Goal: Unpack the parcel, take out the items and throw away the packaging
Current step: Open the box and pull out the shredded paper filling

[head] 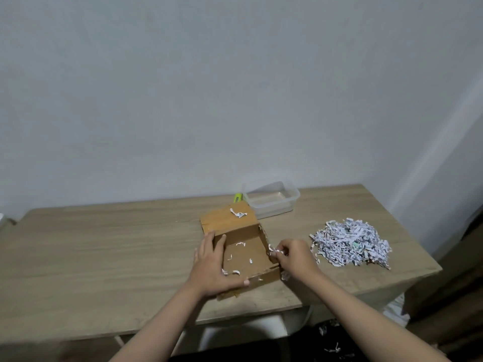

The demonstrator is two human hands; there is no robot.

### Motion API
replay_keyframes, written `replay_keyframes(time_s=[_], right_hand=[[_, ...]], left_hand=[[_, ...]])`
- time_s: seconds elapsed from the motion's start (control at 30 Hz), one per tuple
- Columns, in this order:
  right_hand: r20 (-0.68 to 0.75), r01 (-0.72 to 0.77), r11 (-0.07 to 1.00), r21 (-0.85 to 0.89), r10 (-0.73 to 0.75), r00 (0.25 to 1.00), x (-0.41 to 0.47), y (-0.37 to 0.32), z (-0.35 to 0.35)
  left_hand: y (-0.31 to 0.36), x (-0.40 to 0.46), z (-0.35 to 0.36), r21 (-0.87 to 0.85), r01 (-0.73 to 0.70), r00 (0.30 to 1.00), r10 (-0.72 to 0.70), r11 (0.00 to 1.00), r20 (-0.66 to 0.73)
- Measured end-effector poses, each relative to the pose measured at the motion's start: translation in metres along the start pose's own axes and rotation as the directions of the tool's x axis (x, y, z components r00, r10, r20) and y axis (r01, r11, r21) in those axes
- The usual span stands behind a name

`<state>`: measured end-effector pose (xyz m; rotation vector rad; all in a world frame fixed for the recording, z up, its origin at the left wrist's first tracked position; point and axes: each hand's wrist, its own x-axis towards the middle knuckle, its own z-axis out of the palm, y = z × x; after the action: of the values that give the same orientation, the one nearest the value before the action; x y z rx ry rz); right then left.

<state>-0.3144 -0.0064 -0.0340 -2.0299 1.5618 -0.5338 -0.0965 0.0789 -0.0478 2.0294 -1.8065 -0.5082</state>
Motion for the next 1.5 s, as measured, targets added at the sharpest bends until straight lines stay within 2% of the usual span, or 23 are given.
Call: replay_keyframes(time_s=[0.17, 0.37, 0.53, 0.63, 0.73, 0.93, 1.07, 1.23, 1.3, 1.37, 1.43, 1.5], right_hand=[[-0.117, -0.011, 0.998, 0.057, 0.017, 0.993, -0.005, 0.006, -0.008], [-0.263, -0.123, 0.957, 0.262, 0.193, 0.945, 0.001, 0.02, -0.033], [-0.304, -0.174, 0.916, 0.362, 0.292, 0.907, 0.01, 0.035, -0.055], [-0.324, -0.165, 0.931, 0.325, 0.273, 0.906, 0.015, 0.041, -0.064], [-0.31, -0.182, 0.966, 0.186, 0.233, 0.922, 0.017, 0.046, -0.065], [-0.205, -0.287, 0.957, 0.049, 0.291, 0.935, 0.021, 0.055, -0.063], [-0.251, -0.224, 0.975, -0.002, 0.216, 0.944, 0.021, 0.062, -0.057], [-0.341, -0.134, 0.988, 0.072, 0.15, 0.928, 0.011, 0.049, -0.052], [-0.248, -0.119, 0.977, 0.179, 0.162, 0.955, 0.001, 0.041, -0.046], [0.005, -0.162, 0.908, 0.386, 0.174, 0.985, -0.013, 0.029, -0.038], [0.193, -0.233, 0.803, 0.548, 0.15, 0.97, -0.025, 0.023, -0.024], [0.227, -0.247, 0.779, 0.576, 0.138, 0.964, -0.03, 0.023, -0.009]], left_hand=[[-0.004, 0.003, 0.0, -0.117, -0.066, 0.997, 0.062, 0.991, -0.037], [-0.003, 0.002, 0.0, -0.143, -0.08, 0.996, 0.074, 0.987, -0.049], [-0.004, 0.002, 0.001, -0.134, -0.086, 0.995, 0.079, 0.987, -0.054], [-0.004, 0.002, 0.002, -0.134, -0.091, 0.995, 0.084, 0.987, -0.057], [-0.005, 0.002, 0.003, -0.141, -0.089, 0.994, 0.08, 0.986, -0.069], [-0.004, 0.001, 0.003, -0.134, -0.089, 0.994, 0.078, 0.987, -0.082], [-0.004, 0.001, 0.003, -0.141, -0.092, 0.993, 0.079, 0.986, -0.092], [-0.004, 0.002, 0.004, -0.138, -0.09, 0.992, 0.077, 0.986, -0.099], [-0.006, 0.002, 0.005, -0.135, -0.092, 0.992, 0.079, 0.987, -0.098], [-0.006, 0.003, 0.005, -0.137, -0.089, 0.993, 0.076, 0.987, -0.094], [-0.006, 0.004, 0.006, -0.138, -0.088, 0.993, 0.076, 0.986, -0.091], [-0.006, 0.004, 0.006, -0.132, -0.085, 0.993, 0.074, 0.988, -0.087]])
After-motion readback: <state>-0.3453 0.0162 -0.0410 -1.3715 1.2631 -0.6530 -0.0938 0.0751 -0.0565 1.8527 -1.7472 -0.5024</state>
